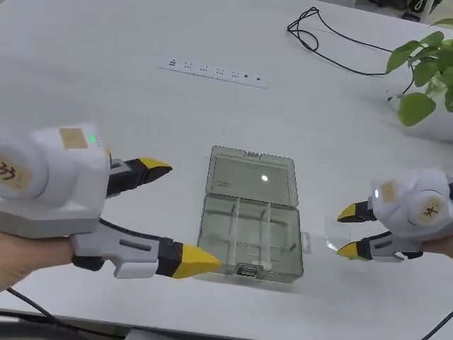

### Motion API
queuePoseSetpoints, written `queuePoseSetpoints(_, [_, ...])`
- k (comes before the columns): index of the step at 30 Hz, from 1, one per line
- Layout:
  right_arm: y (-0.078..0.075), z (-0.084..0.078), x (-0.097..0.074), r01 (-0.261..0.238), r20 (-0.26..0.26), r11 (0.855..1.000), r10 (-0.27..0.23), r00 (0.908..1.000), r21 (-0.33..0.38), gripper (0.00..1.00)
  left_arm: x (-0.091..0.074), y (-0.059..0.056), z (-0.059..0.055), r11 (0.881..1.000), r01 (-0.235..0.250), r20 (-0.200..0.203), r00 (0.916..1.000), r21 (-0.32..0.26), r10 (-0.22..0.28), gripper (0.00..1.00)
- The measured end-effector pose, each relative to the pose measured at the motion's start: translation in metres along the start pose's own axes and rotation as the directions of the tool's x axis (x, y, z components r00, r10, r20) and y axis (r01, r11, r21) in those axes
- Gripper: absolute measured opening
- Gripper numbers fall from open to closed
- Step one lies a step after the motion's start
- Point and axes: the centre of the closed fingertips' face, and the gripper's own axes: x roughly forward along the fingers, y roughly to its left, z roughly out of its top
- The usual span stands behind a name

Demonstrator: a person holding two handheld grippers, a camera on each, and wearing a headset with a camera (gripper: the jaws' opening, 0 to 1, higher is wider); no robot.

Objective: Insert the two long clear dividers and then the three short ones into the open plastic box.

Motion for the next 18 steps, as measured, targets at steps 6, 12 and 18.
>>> queuePoseSetpoints(6, [0.003,0.03,-0.033,0.057,0.04,0.998,-0.056,0.9976,-0.027,0.32,0.007,-0.003,0.012,0.998,0.019,0.015,0.9997,-0.06,-0.018,0.87])
queuePoseSetpoints(12, [0.015,0.064,-0.06,0.089,0.083,0.995,-0.086,0.9929,-0.044,0.32,0.014,-0.014,0.022,0.982,0.053,0.017,0.9986,-0.18,-0.051,0.8])
queuePoseSetpoints(18, [0.026,0.092,-0.078,0.111,0.122,0.992,-0.103,0.9872,-0.065,0.32,0.025,-0.029,0.032,0.961,0.108,0.029,0.9942,-0.254,-0.104,0.7])
